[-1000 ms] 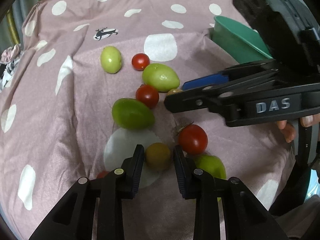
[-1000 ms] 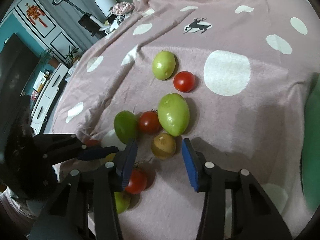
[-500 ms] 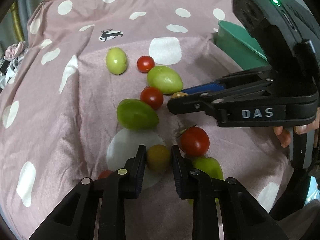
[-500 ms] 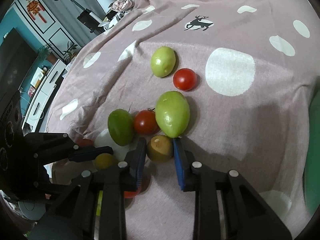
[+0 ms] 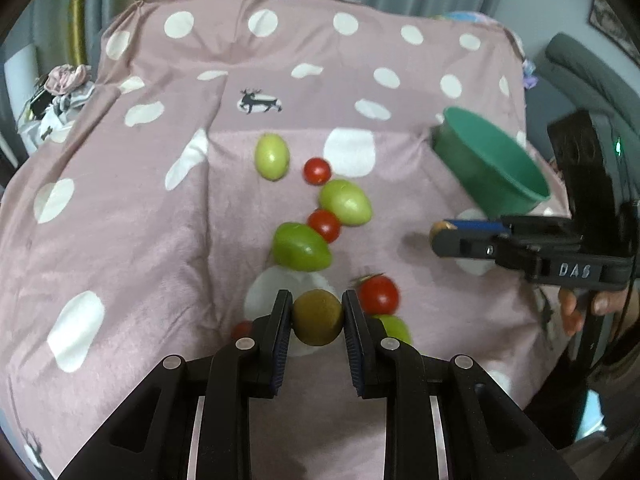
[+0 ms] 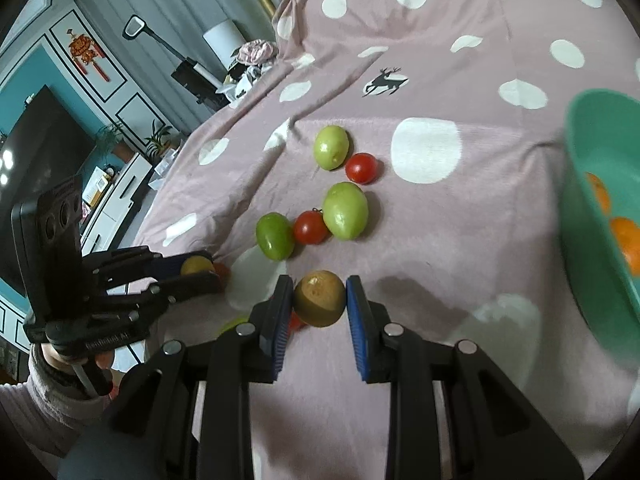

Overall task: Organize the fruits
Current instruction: 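Carry both small tan fruits over the teal bowl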

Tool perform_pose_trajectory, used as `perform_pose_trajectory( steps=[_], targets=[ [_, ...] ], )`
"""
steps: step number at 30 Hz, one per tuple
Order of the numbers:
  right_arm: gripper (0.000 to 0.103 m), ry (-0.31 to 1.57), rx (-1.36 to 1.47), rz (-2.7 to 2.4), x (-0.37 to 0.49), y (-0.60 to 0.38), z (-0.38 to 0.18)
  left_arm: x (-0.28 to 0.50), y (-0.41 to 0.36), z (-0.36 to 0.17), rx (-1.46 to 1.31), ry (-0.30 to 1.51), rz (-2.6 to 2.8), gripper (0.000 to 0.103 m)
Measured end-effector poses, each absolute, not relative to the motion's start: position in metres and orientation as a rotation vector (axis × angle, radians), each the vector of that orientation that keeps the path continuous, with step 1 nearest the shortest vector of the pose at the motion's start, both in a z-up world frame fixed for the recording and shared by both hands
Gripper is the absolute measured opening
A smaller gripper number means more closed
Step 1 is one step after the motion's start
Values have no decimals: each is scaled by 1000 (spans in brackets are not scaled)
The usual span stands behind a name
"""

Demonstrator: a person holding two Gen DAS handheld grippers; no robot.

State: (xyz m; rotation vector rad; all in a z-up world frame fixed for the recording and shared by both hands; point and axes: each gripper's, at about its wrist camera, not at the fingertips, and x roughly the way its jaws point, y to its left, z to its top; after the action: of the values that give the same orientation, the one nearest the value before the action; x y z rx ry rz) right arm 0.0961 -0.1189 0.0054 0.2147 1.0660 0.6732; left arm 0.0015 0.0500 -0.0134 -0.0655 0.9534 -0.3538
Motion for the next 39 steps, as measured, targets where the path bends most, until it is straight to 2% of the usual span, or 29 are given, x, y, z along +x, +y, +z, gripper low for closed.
perform_pose_trajectory(
  steps=[17,27,39],
  targets=[
    [28,952,272,547,50,-186,31,-18,5,18,-79,874,-444,26],
    [28,855,335,429,46,-242,46,-1,-23,36,-67,844,-471,26],
    [28,803,374,336,49,-289,48,35,-94,48,-20,832,-573,26]
  ],
)
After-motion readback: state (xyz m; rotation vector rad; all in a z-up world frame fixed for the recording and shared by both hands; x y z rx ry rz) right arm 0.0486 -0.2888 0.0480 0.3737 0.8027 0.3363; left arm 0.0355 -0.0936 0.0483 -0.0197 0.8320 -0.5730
